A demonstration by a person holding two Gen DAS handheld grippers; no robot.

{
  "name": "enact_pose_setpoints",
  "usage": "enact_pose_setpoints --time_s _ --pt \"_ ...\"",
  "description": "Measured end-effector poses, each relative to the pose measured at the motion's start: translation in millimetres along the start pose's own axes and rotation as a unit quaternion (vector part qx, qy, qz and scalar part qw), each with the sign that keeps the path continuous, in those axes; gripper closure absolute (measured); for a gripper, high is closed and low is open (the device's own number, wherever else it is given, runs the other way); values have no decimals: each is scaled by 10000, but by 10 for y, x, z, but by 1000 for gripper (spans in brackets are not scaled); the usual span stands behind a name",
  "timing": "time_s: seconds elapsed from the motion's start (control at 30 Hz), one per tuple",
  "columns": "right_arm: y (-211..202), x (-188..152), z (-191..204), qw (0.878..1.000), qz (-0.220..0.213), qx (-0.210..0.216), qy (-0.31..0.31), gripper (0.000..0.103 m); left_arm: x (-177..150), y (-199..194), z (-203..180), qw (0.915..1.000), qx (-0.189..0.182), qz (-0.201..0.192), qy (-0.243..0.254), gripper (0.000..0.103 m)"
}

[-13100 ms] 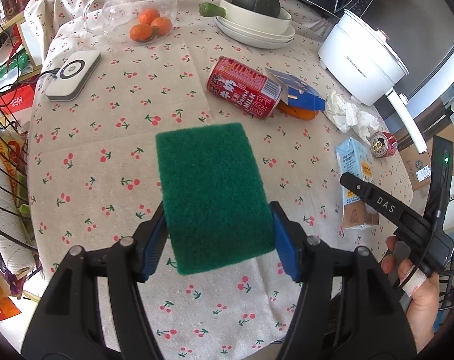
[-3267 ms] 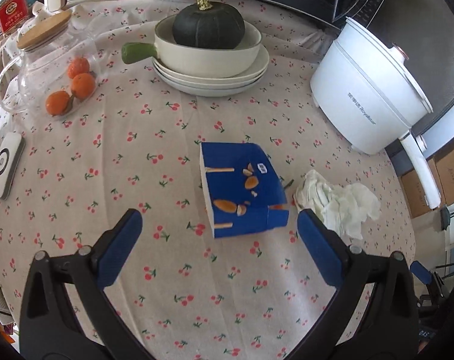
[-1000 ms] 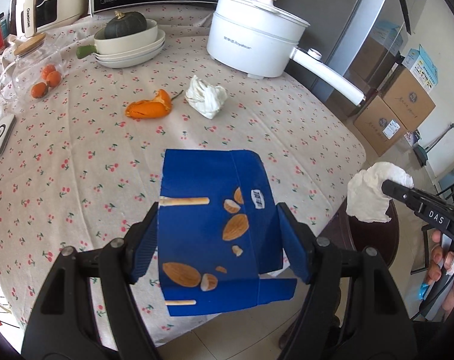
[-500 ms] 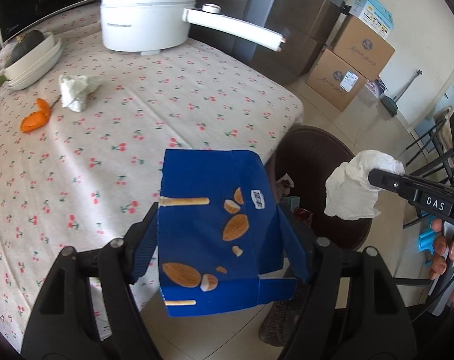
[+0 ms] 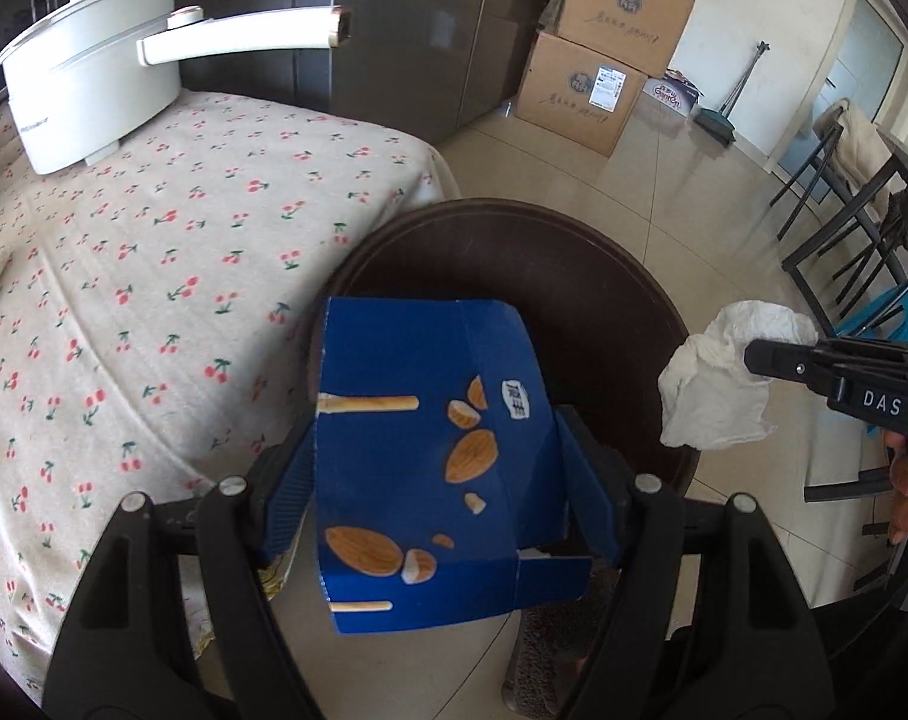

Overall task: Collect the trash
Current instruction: 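Carry the blue box and white tissue over the bin and open both grippers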

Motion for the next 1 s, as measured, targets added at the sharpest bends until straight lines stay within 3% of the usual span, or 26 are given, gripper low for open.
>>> enact_pose_setpoints --time_s 0.13,0.17,0.2,0.73,0.77,0.8,0.83,0.87,0.9,1.0 --pt "-6 -41 -143 9999 26 -15 121 92 48 77 -42 9996 104 -250 68 21" --pt "-10 -38 -160 9999 22 -14 141 92 68 76 -22 9991 263 -319 99 7" --pt "-12 -33 -171 9999 14 -12 153 92 85 73 1 9985 394 -350 141 1" --pt "10 69 140 9999 -69 45 -86 88 63 -255 505 9964 807 -208 170 1" --pt "0 76 152 9999 -89 49 -43 84 60 -280 549 9962 833 -211 165 1" --pt "-2 83 167 9999 -79 64 30 70 61 -316 593 9959 868 -216 154 1" --pt "-10 89 181 9999 -81 73 102 49 59 -348 640 9956 903 -226 141 1" --pt "-15 108 211 9998 -112 84 148 41 56 -383 688 9953 936 -232 123 1" --pt "-30 125 246 9997 -147 105 150 36 52 -416 733 9950 965 -231 99 1" --pt "-28 181 410 9997 -172 176 41 35 35 -500 860 9943 1042 -226 41 1"
Point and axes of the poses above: each gripper's, at about its wrist camera, not at the fingertips, and y roughly the way its jaws point, z to its left, x to its top, the point moved 7 cm from there along y, roughly the way its jaws point, and after that the axes turned 13 degrees about -z, right-handed, at the moved point
